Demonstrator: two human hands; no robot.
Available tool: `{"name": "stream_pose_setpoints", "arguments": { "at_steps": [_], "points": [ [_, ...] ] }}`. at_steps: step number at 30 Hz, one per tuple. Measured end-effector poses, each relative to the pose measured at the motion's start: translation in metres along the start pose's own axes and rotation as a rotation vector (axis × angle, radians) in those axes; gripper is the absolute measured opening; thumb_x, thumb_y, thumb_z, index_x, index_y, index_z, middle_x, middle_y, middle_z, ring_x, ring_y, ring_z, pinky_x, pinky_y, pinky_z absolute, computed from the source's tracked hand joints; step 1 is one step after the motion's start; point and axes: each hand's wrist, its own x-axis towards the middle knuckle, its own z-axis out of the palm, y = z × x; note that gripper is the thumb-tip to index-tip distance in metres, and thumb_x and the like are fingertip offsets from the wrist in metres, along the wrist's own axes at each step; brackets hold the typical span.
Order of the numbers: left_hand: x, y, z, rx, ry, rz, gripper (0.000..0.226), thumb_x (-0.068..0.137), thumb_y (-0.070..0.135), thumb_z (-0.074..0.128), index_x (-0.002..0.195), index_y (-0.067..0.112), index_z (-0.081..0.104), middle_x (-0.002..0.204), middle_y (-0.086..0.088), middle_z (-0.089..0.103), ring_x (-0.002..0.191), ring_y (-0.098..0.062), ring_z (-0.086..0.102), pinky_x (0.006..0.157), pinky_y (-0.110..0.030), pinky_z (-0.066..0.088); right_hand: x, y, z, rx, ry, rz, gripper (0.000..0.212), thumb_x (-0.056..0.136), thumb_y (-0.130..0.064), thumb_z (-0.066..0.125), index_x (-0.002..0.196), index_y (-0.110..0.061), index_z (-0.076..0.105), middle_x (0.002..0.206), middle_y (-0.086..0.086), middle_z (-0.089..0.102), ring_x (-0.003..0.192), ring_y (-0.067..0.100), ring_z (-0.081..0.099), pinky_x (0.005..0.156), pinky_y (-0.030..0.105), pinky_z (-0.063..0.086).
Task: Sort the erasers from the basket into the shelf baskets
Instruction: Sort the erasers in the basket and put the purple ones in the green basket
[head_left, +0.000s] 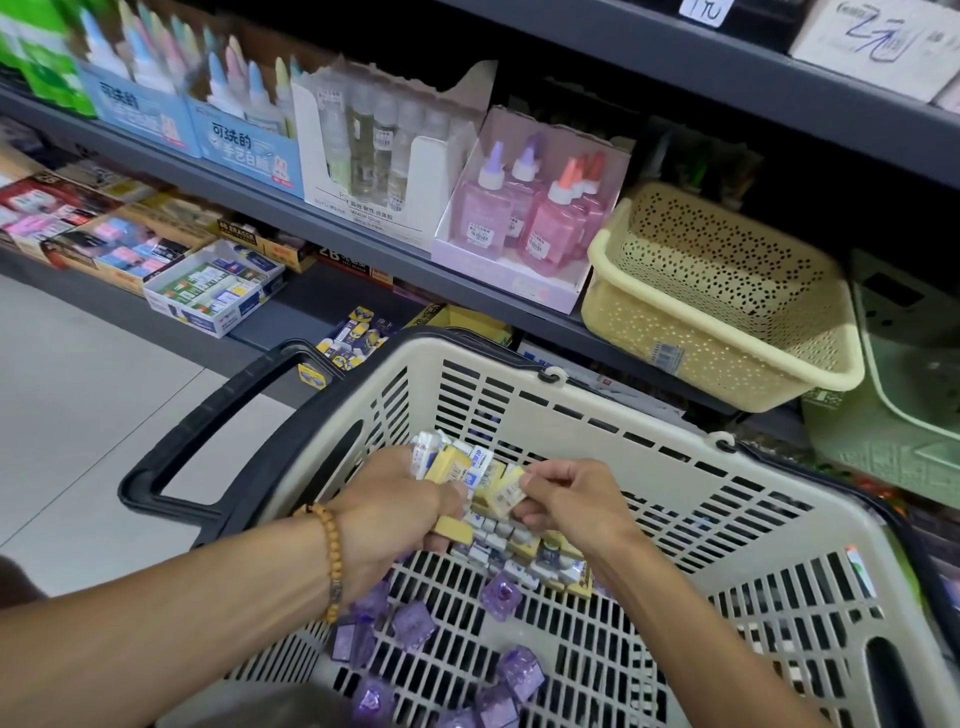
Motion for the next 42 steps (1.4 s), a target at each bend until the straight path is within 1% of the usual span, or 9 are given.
{"name": "stream_pose_setpoints", "arguments": {
  "at_steps": [4, 6, 11, 14, 21, 26, 33, 39, 42],
  "points": [
    [0.001, 0.002, 0.002, 0.04, 0.025, 0.06, 0.007, 0.091, 0.009, 0.063, 0.097, 0.009, 0.063, 0.088, -0.01, 0.072, 0.071, -0.017, 0.068, 0.064, -0.029, 0.053, -0.004, -0.002, 0.009, -0.037, 0.093, -0.067, 0.013, 0.09, -0.005, 0.065, 0.094, -0.018, 0.068, 0.083, 0.004, 0.074, 0.081, 0.022, 0.073, 0.072, 0.035, 0.062],
    [0.003, 0.004, 0.004, 0.053, 0.04, 0.083, 0.007, 0.092, 0.01, 0.062, 0.099, 0.01, 0.063, 0.091, -0.009, 0.072, 0.075, -0.019, 0.07, 0.064, -0.03, 0.054, -0.013, -0.007, 0.006, -0.034, 0.079, -0.137, 0.013, 0.095, -0.01, 0.06, 0.094, -0.019, 0.069, 0.089, 0.002, 0.073, 0.077, 0.014, 0.073, 0.064, 0.026, 0.06],
    [0.008, 0.01, 0.011, -0.078, 0.084, 0.076, 0.012, 0.093, 0.005, 0.059, 0.104, 0.001, 0.059, 0.092, -0.016, 0.068, 0.072, -0.025, 0.068, 0.062, -0.03, 0.053, -0.044, -0.019, -0.001, 0.003, -0.248, -0.251, 0.029, 0.086, 0.003, 0.063, 0.098, -0.021, 0.073, 0.096, 0.0, 0.072, 0.071, 0.015, 0.068, 0.066, 0.027, 0.056],
    [0.006, 0.013, 0.017, -0.182, 0.027, -0.014, 0.024, 0.094, 0.004, 0.058, 0.113, -0.008, 0.054, 0.092, -0.019, 0.068, 0.067, -0.022, 0.068, 0.056, -0.027, 0.054, -0.052, -0.018, 0.003, -0.051, -0.292, -0.325, 0.024, 0.084, -0.002, 0.072, 0.1, -0.02, 0.071, 0.083, -0.009, 0.068, 0.062, 0.005, 0.06, 0.058, 0.018, 0.048],
    [0.007, 0.011, 0.018, -0.146, 0.025, -0.08, 0.04, 0.09, 0.011, 0.064, 0.126, 0.005, 0.048, 0.107, -0.017, 0.065, 0.089, -0.025, 0.07, 0.06, -0.028, 0.057, -0.031, 0.0, -0.016, 0.169, -0.059, -0.155, 0.011, 0.09, -0.006, 0.066, 0.101, -0.007, 0.068, 0.084, 0.011, 0.07, 0.063, 0.013, 0.066, 0.061, 0.022, 0.056],
    [0.007, 0.008, 0.014, -0.02, -0.02, -0.06, 0.023, 0.089, 0.014, 0.066, 0.11, 0.006, 0.062, 0.099, -0.018, 0.071, 0.069, -0.019, 0.066, 0.049, -0.023, 0.051, -0.009, 0.012, -0.018, 0.102, 0.052, -0.02, 0.014, 0.089, -0.004, 0.068, 0.101, -0.005, 0.062, 0.081, 0.014, 0.07, 0.062, 0.016, 0.069, 0.059, 0.022, 0.055],
    [0.006, 0.007, 0.019, 0.07, -0.079, -0.016, 0.022, 0.083, 0.009, 0.072, 0.1, -0.001, 0.062, 0.081, -0.015, 0.071, 0.059, -0.015, 0.065, 0.051, -0.022, 0.052, -0.015, 0.005, -0.008, -0.016, 0.122, -0.163, 0.017, 0.098, -0.011, 0.056, 0.089, -0.024, 0.065, 0.092, 0.002, 0.069, 0.063, 0.006, 0.069, 0.058, 0.014, 0.053],
    [0.003, 0.01, 0.027, 0.073, -0.215, -0.017, 0.031, 0.086, 0.007, 0.069, 0.113, -0.003, 0.058, 0.084, -0.014, 0.072, 0.063, -0.015, 0.067, 0.054, -0.02, 0.052, -0.027, -0.003, -0.013, 0.0, -0.298, -0.212, 0.011, 0.092, -0.027, 0.066, 0.094, -0.018, 0.072, 0.072, 0.001, 0.068, 0.061, 0.012, 0.061, 0.057, 0.022, 0.051],
    [0.002, 0.012, 0.03, 0.006, -0.203, -0.04, 0.036, 0.094, 0.004, 0.056, 0.128, -0.005, 0.048, 0.094, -0.019, 0.072, 0.067, -0.021, 0.067, 0.054, -0.023, 0.054, -0.021, 0.001, -0.026, 0.095, -0.2, -0.153, 0.01, 0.094, -0.016, 0.063, 0.093, -0.012, 0.072, 0.068, 0.0, 0.065, 0.057, 0.01, 0.059, 0.055, 0.02, 0.049]
  ]
}}
